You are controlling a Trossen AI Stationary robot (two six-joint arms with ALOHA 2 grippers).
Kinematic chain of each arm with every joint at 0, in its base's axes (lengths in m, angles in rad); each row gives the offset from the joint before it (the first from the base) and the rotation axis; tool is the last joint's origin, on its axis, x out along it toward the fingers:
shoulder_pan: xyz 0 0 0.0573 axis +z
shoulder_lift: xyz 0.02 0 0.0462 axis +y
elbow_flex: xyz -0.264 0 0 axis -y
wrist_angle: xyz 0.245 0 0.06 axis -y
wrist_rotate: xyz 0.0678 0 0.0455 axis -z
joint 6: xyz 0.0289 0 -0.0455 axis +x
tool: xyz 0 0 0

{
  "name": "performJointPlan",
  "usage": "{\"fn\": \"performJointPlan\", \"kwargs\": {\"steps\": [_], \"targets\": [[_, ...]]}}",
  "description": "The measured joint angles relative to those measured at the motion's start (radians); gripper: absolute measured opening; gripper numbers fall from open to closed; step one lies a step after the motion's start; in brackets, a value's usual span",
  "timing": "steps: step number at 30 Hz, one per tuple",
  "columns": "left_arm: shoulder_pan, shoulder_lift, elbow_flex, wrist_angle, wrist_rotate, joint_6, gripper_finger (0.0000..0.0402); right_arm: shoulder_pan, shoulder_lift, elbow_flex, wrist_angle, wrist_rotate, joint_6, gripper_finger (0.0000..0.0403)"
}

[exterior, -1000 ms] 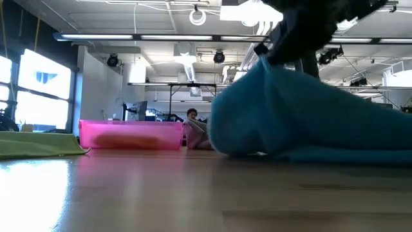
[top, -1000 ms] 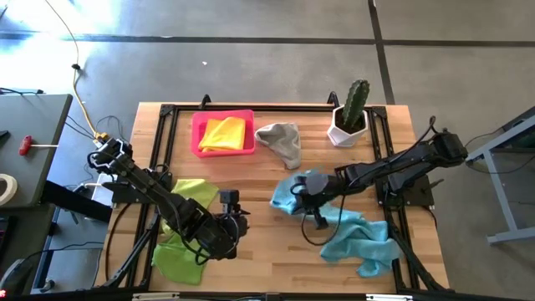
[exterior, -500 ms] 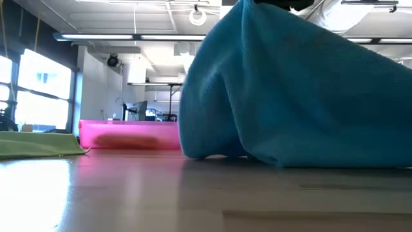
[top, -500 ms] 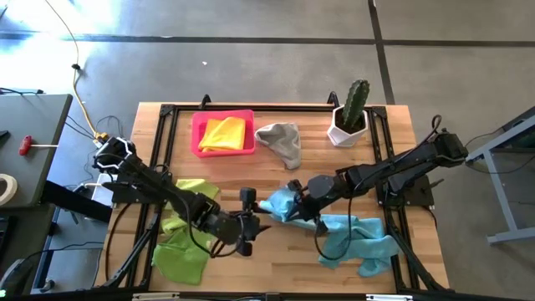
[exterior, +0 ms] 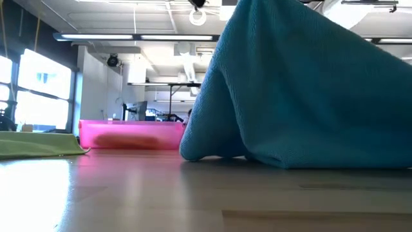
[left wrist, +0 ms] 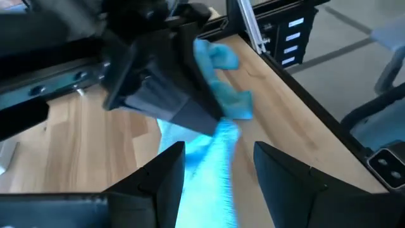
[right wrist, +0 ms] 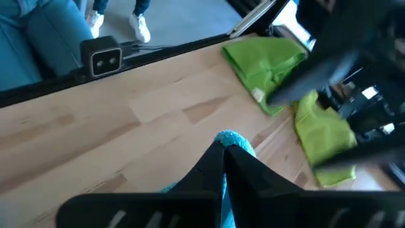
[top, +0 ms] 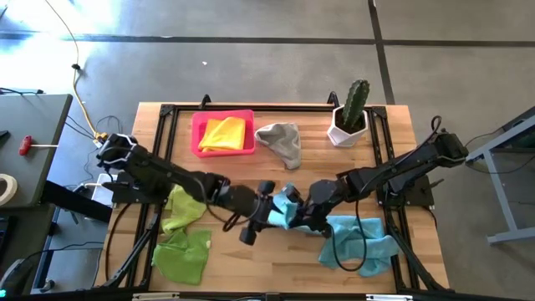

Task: Fold microfiber towels
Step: Fold the top blue towel on the table

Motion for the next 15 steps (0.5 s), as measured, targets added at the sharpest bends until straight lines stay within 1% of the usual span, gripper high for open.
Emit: {"fn": "performJointPlan", "kwargs": {"steps": [2,7,11,15], "targets": [[0.027,0.0,0.0,0.008,0.044,0.002,0.0177,0.0,0.0,0.0,0.022,0.0,0.001,0.0],[0.073,0.0,0.0,0.014,0.174,-0.007,0.0177,0.0,-0.001,0.002,0.067,-0.005,0.061,0.0],[0.083,0.0,0.0,-0.007,0.266,-0.038,0.0177,0.0,-0.003,0.002,0.114,0.058,0.063,0.0],[0.072,0.0,0.0,-0.05,0.331,-0.066,0.0177,0.0,-0.004,0.03,0.127,0.138,0.038,0.0]]}}
